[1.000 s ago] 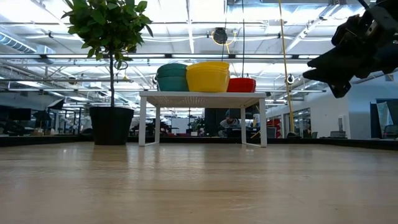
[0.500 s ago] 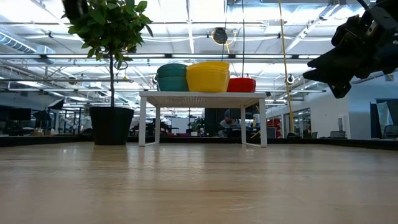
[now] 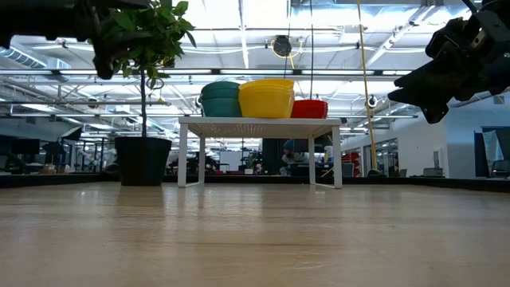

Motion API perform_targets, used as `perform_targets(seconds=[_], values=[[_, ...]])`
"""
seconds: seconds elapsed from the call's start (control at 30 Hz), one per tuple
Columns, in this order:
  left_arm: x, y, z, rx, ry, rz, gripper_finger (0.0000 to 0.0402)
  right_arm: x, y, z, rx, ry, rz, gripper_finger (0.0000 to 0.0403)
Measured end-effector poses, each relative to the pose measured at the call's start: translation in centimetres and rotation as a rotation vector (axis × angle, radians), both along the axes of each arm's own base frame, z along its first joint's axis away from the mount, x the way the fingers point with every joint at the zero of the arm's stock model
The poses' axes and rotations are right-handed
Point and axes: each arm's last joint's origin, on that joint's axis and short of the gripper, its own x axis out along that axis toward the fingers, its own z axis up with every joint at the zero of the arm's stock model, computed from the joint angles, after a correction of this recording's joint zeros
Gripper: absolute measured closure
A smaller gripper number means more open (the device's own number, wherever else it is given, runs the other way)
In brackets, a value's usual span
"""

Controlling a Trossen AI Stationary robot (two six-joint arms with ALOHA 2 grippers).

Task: Pick & Place Mini bowls
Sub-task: Return to Home Position

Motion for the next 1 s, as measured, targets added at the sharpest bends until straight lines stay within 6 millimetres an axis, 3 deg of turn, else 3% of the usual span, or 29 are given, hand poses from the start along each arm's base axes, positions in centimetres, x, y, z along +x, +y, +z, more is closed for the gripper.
perform_targets(seconds=[0.37, 1.0], values=[[-3.4, 0.8, -0.9, 0.106, -0.139, 0.049, 0.0185, 0.0, 0.0, 0.0, 0.0, 0.0, 0.0, 0.0273], [-3.5, 1.0, -3.8, 0.084, 0.153, 0.109, 0.0186, 0.0, 0.0, 0.0, 0.0, 0.0, 0.0, 0.0273]])
